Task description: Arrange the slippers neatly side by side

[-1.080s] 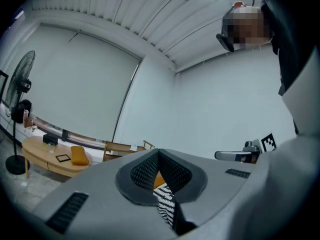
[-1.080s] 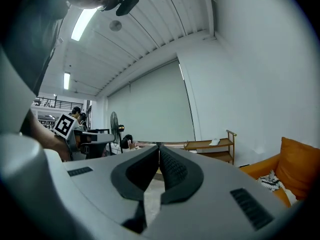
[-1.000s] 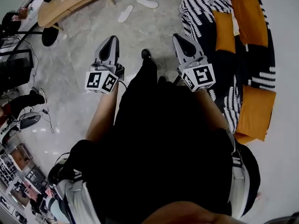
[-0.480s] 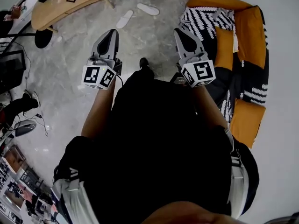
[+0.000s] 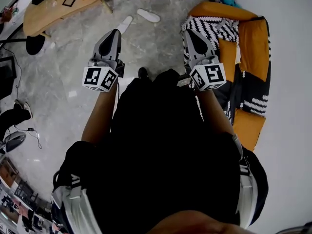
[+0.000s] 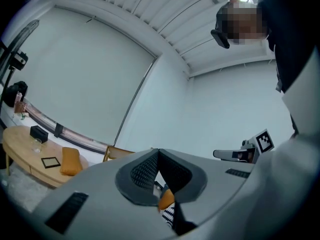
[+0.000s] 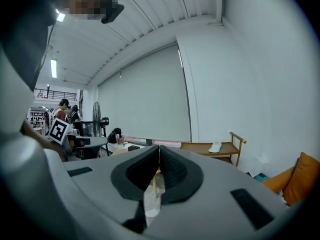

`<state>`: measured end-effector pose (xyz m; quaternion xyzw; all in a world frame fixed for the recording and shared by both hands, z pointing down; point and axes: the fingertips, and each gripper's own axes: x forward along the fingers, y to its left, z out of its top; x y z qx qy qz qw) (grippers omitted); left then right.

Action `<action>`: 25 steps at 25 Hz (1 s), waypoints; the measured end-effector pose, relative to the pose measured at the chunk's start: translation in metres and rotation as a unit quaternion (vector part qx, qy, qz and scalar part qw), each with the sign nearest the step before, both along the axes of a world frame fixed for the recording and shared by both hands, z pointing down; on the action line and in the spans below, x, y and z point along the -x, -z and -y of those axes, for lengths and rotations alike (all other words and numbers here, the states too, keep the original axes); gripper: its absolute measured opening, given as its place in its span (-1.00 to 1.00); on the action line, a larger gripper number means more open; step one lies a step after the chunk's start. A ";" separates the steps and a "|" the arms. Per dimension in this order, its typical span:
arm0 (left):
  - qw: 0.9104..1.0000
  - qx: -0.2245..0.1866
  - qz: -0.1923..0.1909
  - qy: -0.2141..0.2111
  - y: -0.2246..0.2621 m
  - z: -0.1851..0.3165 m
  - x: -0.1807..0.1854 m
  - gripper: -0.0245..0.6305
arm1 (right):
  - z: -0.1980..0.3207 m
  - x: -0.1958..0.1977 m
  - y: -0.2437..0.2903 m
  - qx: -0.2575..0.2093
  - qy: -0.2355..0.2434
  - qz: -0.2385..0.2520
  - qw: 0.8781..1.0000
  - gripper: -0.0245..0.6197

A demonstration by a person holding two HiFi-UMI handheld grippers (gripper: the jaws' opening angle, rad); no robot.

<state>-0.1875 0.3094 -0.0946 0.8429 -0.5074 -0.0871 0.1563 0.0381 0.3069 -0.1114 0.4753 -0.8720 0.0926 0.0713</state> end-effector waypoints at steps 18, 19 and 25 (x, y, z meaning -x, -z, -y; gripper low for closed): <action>0.997 0.022 0.022 0.069 -0.016 0.132 -0.024 -0.88 | 0.167 -0.022 -0.028 0.024 0.062 0.043 0.997 -0.82; 0.997 0.025 0.025 0.075 -0.016 0.143 -0.027 -0.88 | 0.182 -0.026 -0.027 0.023 0.065 0.046 0.997 -0.82; 0.992 0.039 0.039 0.113 -0.013 0.199 -0.048 -0.88 | 0.261 -0.057 -0.036 0.036 0.085 0.064 0.994 -0.82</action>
